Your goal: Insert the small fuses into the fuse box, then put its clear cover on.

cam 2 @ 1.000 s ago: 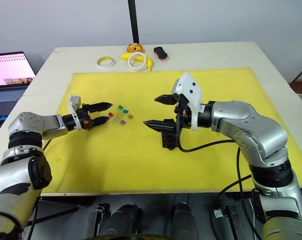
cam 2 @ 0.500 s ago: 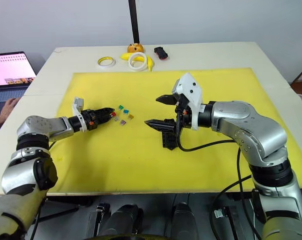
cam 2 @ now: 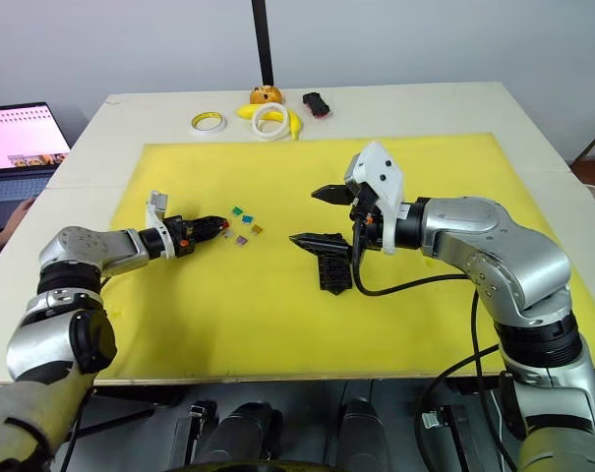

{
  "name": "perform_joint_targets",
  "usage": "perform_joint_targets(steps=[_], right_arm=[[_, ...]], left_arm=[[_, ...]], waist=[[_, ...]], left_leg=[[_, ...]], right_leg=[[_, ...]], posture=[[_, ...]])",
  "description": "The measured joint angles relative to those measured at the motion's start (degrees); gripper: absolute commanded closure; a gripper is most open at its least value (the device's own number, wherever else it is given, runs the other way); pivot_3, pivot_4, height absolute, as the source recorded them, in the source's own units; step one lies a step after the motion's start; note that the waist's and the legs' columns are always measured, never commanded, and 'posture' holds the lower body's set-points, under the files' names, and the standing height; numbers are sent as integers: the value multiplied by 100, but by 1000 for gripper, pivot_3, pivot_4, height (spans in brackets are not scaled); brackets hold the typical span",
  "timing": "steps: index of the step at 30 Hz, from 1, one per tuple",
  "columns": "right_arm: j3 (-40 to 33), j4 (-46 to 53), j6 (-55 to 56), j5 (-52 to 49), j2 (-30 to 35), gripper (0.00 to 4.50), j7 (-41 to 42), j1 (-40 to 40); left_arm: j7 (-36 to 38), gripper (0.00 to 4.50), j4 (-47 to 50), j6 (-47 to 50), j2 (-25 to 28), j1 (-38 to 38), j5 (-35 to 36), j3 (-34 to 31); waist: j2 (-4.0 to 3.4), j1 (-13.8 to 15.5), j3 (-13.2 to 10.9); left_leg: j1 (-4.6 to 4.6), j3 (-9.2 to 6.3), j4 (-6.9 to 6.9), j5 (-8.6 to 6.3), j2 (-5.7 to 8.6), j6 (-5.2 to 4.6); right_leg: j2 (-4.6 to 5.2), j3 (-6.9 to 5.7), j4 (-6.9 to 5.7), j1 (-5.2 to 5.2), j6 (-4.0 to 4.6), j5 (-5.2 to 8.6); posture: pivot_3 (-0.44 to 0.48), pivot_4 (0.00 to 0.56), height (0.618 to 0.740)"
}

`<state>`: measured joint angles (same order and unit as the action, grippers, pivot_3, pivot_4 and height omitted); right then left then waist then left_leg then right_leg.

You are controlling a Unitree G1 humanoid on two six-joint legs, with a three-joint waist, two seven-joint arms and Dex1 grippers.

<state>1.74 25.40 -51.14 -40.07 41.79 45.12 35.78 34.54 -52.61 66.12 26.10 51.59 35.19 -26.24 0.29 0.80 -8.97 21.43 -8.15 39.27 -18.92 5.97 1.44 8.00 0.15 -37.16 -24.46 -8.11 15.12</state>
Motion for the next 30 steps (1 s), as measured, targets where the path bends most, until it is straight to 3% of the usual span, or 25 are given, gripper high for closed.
perform_joint_targets(steps=[7,12,17,19,24,30], right_arm=[[-44,1,4,-68,108,0,71,-3],[-144,2,-85,-194,103,0,30,-6],[-572,-37,-420,-662,-188,0,-290,15],[-756,-38,-663,-1020,-480,0,-616,19],[-1168,-38,-1196,-2153,-1622,0,-2072,31],[-1433,-83,-1206,-2932,-2388,0,-3698,29]], left_arm=[[4,4393,-77,73,148,13,43,-28],[268,4393,183,727,664,-22,365,-220],[442,4393,1280,1462,786,334,1011,-514],[382,4393,1704,1673,566,369,1249,-661],[6,4393,2672,2128,-566,358,1834,-835],[-394,4393,3450,2237,-1321,398,2421,-907]], waist=[[-7,-51,4],[3,-191,-2],[3,-156,-2],[3,-144,-2],[3,-175,-2],[3,-202,-2]], left_leg=[[-3,5,-4,3,-15,6],[13,9,-13,3,-45,7],[20,7,-16,2,-42,7],[19,5,-14,2,-40,7],[20,4,-15,2,-42,7],[15,11,-22,2,-48,7]], right_leg=[[-12,1,-2,-5,0,0],[-26,2,-2,-29,0,0],[-21,2,1,-31,0,0],[-20,2,4,-27,0,0],[-22,3,2,-28,0,0],[-27,9,1,-33,0,0]], posture=[[0,150,740],[0,150,740],[0,150,740],[0,150,740],[0,150,740],[0,150,740]])
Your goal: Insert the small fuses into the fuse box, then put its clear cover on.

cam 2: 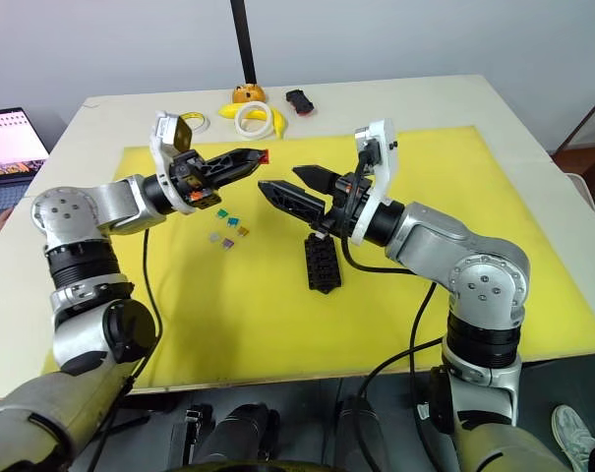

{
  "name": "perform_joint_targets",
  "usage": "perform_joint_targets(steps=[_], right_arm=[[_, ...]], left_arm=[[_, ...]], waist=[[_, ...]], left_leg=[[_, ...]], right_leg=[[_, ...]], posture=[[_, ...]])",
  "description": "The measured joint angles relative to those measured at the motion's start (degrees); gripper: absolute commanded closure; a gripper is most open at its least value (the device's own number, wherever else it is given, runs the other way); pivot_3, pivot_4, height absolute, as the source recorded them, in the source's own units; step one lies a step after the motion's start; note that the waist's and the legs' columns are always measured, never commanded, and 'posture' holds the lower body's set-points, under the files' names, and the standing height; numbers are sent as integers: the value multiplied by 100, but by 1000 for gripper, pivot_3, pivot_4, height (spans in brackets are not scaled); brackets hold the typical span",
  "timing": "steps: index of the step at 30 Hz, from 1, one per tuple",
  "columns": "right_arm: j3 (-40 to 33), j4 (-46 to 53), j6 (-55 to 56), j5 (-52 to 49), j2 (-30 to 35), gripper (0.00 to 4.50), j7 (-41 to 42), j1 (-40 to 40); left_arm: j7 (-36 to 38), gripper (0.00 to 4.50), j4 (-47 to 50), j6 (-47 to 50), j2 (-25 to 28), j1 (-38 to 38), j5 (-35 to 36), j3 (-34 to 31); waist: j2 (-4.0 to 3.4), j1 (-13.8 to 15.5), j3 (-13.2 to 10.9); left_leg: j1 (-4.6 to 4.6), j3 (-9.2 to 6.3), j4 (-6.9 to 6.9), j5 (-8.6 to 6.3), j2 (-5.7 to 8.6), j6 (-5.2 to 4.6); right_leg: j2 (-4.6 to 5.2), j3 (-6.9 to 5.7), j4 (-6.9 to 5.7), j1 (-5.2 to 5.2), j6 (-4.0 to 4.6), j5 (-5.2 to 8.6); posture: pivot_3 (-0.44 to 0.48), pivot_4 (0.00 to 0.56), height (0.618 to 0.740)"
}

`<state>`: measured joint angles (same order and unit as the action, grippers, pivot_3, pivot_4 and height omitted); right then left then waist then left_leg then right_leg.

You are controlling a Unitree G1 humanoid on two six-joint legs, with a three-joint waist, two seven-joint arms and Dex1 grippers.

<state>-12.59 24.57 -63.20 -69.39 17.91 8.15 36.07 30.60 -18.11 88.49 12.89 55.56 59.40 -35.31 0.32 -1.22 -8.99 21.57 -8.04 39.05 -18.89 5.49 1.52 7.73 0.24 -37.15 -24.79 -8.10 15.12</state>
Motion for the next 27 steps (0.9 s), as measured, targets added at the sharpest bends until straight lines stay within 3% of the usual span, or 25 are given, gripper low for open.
perform_joint_targets(steps=[9,13,25,27], right_arm=[[-7,-12,394,-748,-520,0,-1402,-25],[67,-11,653,-1031,-650,1290,-1745,-82],[347,-10,1103,-1527,-558,1290,-2139,-308],[357,-10,1176,-1570,-549,1805,-2167,-312]], left_arm=[[-295,4393,81,-32,-149,-4,446,-16],[-309,4500,40,-82,-215,-4,497,122],[-304,4500,-100,-191,-159,-98,710,250],[-312,4500,-100,-222,-159,-98,742,258]], waist=[[0,16,0],[0,3,0],[0,5,0],[0,3,0]], left_leg=[[0,1,3,0,4,0],[-1,2,2,0,4,0],[-1,4,1,0,3,0],[-1,4,1,0,3,0]], right_leg=[[0,4,0,0,0,0],[-2,5,-1,0,0,0],[-4,6,0,-1,0,0],[-4,7,0,0,0,0]], posture=[[0,150,740],[0,150,740],[0,150,740],[0,150,740]])
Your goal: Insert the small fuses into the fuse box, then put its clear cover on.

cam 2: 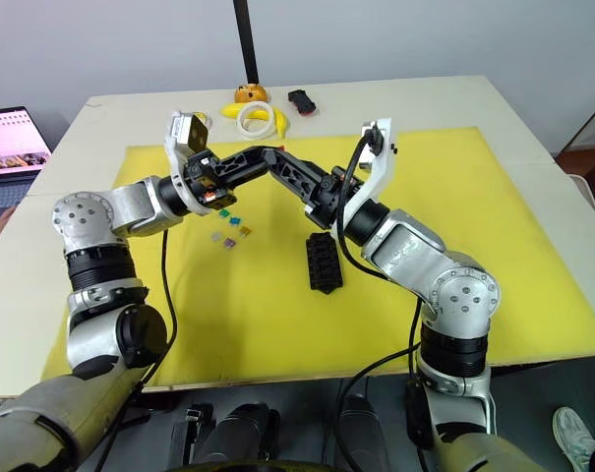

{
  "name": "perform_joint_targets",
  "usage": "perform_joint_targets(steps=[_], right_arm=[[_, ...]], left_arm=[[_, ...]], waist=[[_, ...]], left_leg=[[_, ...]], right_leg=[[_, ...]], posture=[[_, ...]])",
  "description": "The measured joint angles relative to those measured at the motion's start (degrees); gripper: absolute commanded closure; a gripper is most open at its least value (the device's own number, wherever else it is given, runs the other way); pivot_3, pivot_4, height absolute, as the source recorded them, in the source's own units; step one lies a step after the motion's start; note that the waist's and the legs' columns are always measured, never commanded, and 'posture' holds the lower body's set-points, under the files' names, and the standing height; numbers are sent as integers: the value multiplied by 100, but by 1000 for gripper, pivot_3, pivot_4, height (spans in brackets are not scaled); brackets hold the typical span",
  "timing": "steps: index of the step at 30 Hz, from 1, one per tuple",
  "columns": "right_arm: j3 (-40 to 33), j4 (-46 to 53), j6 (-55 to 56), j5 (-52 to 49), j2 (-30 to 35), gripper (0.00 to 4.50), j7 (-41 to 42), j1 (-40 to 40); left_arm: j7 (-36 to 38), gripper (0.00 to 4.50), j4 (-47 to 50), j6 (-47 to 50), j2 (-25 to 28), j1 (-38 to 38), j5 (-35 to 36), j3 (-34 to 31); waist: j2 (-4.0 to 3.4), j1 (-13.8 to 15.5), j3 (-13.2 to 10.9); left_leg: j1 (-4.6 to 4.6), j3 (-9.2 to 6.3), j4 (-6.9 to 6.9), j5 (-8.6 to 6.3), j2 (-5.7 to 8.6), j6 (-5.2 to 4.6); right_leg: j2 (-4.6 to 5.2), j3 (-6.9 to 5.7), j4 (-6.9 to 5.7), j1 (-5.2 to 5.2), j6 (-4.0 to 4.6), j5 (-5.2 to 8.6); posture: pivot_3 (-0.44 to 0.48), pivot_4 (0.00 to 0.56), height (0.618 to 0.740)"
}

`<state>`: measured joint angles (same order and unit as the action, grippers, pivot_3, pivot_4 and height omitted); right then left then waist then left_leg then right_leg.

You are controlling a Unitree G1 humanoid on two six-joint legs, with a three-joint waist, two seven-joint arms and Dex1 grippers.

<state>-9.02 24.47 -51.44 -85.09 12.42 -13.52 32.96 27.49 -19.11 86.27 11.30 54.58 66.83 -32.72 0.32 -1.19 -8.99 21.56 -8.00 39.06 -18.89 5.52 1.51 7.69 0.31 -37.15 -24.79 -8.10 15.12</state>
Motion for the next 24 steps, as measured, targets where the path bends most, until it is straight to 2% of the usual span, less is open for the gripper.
perform_joint_targets(steps=[1,2,12,15,17,18,24], right_arm=[[8,0,30,-16,1,2098,-9,-7],[28,0,71,-23,10,2572,-15,-19],[175,0,257,-126,195,2572,-31,-49],[193,0,321,-128,224,3248,-30,-49],[199,-2,344,-124,250,4239,-40,-60],[201,4,357,-130,257,4436,-29,-55],[262,5,403,-195,267,4436,-28,-49]], left_arm=[[-6,4500,-1,-24,0,0,5,0],[-11,4500,-1,-34,0,0,13,2],[-20,4500,-1,-63,-1,-17,135,51],[-34,4500,-1,-67,-1,-36,139,52],[-45,4500,1,-67,-12,-47,214,50],[-72,4500,6,-77,-10,-51,241,49],[-203,4500,8,-95,-37,-112,253,145]], waist=[[0,0,0],[0,0,0],[0,1,0],[0,4,0],[0,4,0],[0,2,0],[0,5,0]], left_leg=[[0,0,0,0,0,0],[0,0,0,0,0,0],[0,1,0,0,0,0],[0,1,0,0,0,0],[1,1,0,0,0,0],[0,1,0,0,0,0],[0,1,0,0,0,0]], right_leg=[[0,0,0,0,0,0],[0,0,0,0,0,0],[-1,0,1,0,0,0],[0,0,2,0,0,0],[0,0,2,0,0,0],[0,1,2,0,0,0],[-1,1,3,1,0,0]], posture=[[0,150,740],[0,150,740],[0,150,740],[0,150,740],[0,150,740],[0,150,740],[0,150,740]])
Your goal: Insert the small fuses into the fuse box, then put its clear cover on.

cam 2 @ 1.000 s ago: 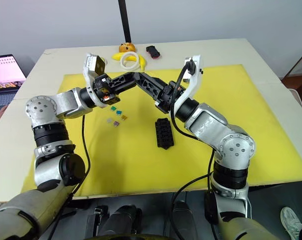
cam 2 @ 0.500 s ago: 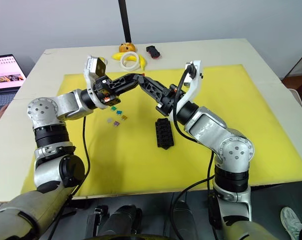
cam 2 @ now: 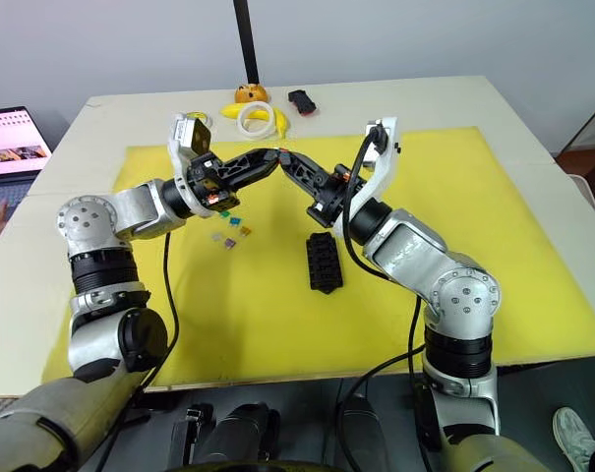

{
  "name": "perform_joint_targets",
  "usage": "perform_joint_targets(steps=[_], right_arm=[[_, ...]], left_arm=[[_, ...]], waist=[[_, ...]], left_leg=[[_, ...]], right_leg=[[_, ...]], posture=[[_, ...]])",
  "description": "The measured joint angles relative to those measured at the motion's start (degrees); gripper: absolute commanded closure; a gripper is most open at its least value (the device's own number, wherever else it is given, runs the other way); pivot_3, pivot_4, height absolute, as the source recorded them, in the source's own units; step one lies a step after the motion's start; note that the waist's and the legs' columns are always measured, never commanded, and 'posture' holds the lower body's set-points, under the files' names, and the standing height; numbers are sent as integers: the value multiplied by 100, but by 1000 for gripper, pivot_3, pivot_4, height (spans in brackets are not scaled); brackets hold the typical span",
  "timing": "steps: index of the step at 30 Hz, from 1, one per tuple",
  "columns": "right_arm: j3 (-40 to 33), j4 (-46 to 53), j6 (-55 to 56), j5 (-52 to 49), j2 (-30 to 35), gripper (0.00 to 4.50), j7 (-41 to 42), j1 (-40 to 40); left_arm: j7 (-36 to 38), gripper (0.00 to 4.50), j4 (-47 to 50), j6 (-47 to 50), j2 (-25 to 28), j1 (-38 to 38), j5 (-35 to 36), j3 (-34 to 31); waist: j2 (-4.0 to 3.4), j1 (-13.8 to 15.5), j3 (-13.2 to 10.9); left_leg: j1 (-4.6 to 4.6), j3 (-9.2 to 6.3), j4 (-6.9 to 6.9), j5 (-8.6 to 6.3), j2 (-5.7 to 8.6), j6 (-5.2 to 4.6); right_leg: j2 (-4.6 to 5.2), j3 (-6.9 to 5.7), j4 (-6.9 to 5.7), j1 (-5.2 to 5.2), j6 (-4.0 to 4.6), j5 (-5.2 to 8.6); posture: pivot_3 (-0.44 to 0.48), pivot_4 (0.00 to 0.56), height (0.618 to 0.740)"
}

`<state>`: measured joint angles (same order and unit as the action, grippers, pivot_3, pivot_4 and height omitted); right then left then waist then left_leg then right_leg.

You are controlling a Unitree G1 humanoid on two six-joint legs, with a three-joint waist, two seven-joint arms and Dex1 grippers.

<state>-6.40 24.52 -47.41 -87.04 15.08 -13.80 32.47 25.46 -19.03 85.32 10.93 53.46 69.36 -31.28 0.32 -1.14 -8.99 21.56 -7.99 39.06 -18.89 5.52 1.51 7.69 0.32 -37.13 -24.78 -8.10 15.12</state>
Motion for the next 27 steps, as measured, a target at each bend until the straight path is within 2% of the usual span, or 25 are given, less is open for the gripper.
perform_joint_targets(steps=[10,13,16,27], right_arm=[[39,112,46,-102,370,4436,-5,-2],[-34,222,95,-195,526,3602,-75,-64],[-52,236,194,-204,521,2212,-163,-182],[177,161,506,4,93,2212,-249,-203]], left_arm=[[-245,4500,-123,-136,-23,82,29,20],[-400,4500,-227,-190,-21,137,162,-45],[-606,4500,-236,-198,-89,138,391,-129],[-1342,4500,-97,-354,-344,101,1130,-135]], waist=[[0,11,0],[0,10,0],[0,12,0],[0,13,0]], left_leg=[[1,0,0,0,0,0],[0,1,0,0,0,0],[0,1,0,0,0,0],[0,2,1,0,0,0]], right_leg=[[0,0,1,0,0,0],[0,0,2,0,0,0],[0,1,1,0,0,0],[-1,3,1,0,0,0]], posture=[[0,150,740],[0,150,740],[0,150,740],[0,150,740]])
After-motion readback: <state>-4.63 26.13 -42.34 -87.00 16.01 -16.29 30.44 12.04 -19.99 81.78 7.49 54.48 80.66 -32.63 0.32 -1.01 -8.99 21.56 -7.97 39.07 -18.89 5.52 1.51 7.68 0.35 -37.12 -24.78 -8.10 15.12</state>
